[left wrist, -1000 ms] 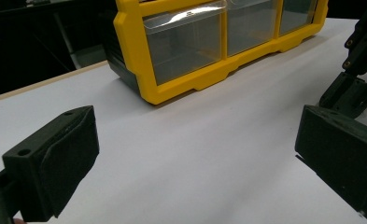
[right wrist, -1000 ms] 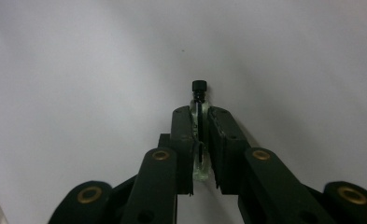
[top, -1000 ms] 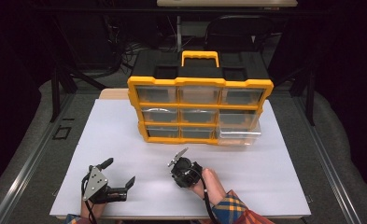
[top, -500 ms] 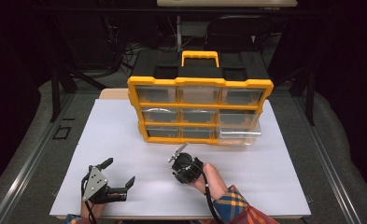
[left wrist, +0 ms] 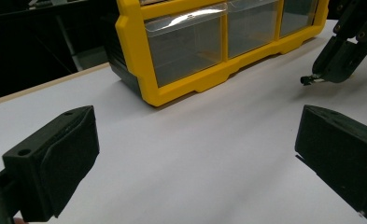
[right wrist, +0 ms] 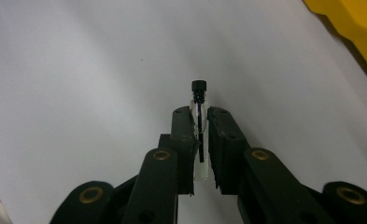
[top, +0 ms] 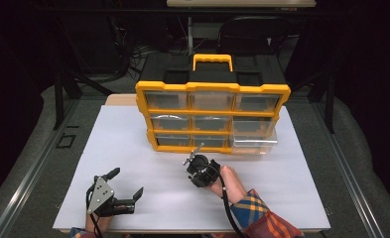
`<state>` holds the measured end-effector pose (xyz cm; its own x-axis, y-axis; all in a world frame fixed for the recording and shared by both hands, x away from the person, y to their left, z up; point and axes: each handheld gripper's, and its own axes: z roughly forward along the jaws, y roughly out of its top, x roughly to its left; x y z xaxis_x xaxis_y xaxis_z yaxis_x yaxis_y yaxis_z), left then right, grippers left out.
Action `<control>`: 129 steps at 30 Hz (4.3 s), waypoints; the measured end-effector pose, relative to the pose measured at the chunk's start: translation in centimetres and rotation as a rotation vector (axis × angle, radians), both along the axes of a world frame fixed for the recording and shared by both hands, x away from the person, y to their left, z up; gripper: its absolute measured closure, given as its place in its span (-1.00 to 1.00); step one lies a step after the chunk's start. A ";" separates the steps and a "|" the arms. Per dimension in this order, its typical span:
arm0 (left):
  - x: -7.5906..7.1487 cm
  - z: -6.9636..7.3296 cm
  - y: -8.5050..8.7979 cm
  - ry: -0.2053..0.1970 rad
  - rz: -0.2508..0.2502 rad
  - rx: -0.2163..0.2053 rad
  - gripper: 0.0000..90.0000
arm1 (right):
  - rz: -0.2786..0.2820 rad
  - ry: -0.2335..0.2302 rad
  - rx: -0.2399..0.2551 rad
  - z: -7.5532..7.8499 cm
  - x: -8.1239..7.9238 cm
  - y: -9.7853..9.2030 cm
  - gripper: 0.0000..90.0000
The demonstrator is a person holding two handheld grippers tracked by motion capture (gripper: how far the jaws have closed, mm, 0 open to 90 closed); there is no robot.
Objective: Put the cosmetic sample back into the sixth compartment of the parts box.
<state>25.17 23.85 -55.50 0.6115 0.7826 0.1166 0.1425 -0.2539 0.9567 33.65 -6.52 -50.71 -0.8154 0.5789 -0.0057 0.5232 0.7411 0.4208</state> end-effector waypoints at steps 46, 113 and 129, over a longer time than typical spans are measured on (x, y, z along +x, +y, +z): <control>0.0 0.0 0.0 -0.003 0.001 -0.004 -1.00 | 0.019 -0.014 -0.093 4.2 3.2 0.0 0.80; 0.0 0.0 0.0 -0.007 0.005 0.001 -1.00 | -0.039 -0.120 -0.092 11.8 5.0 -2.1 0.79; 0.0 0.0 0.0 -0.008 0.006 0.002 -1.00 | -0.056 -0.132 -0.091 13.1 5.4 -3.1 0.79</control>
<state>25.17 23.89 -55.45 0.6060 0.7860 0.1229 0.1365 -0.2549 0.9573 39.05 -9.66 -37.61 -0.7706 0.6156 -0.1651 0.5095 0.7506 0.4207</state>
